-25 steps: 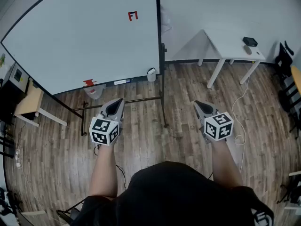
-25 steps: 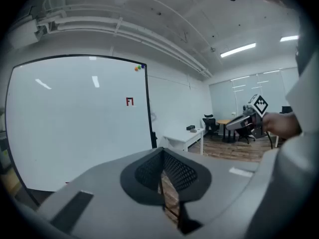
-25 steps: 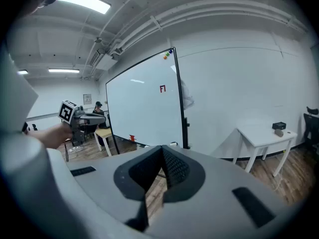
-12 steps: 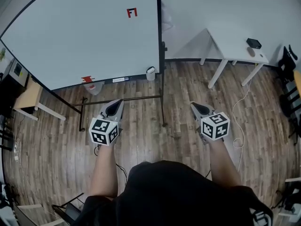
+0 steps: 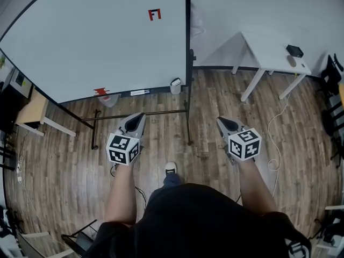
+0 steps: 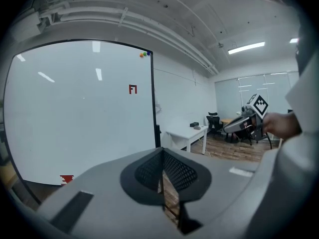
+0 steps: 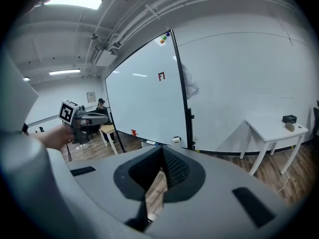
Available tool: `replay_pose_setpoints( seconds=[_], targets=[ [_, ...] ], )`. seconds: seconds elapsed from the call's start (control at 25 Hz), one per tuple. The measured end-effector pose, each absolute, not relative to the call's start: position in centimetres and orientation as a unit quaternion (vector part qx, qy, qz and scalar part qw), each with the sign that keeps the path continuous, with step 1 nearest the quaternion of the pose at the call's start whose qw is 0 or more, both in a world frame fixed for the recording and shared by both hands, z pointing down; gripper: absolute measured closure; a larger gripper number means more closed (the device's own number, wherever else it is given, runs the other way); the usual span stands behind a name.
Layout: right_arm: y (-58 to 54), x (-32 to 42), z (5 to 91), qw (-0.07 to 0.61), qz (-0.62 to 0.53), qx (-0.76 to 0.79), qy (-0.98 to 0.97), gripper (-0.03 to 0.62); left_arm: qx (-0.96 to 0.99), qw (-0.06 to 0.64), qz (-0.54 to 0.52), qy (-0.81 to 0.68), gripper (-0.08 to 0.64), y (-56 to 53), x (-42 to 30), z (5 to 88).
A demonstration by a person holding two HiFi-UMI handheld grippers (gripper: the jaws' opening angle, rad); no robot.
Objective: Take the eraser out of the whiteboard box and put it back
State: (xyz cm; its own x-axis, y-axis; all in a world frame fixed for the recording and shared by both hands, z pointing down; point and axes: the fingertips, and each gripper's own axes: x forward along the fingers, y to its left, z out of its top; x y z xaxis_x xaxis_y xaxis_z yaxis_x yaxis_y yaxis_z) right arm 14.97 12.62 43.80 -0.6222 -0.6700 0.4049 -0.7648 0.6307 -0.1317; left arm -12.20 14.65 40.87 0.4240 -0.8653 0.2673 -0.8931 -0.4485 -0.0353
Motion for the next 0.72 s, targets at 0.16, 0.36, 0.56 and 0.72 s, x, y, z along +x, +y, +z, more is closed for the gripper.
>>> replay_pose_setpoints(
  seconds=[0.16,0.36,0.56,0.72],
  targets=[
    [11.1,13.9,45.0,0.173,0.155,0.404,-0.885,0.598,0.845,0.058,0.127,-0.515,0.548,12.3,-12.9,41.3],
    [8.4,12.3,45.7,0.177,0.161,0.407,-0.881,0.598,0.853,0.057,0.137,-0.501,0.548,9.4,-13.4,41.8],
    [5.9,10.9,46.4,0.185,0.164,0.410,-0.878,0.598,0.858,0.064,0.138,-0.491,0.548,6.7,-14.2,42.8],
    [4.4,10.1,46.8,0.190,0.167,0.412,-0.875,0.598,0.862,0.066,0.141,-0.482,0.548,4.9,-14.6,43.3]
  ],
)
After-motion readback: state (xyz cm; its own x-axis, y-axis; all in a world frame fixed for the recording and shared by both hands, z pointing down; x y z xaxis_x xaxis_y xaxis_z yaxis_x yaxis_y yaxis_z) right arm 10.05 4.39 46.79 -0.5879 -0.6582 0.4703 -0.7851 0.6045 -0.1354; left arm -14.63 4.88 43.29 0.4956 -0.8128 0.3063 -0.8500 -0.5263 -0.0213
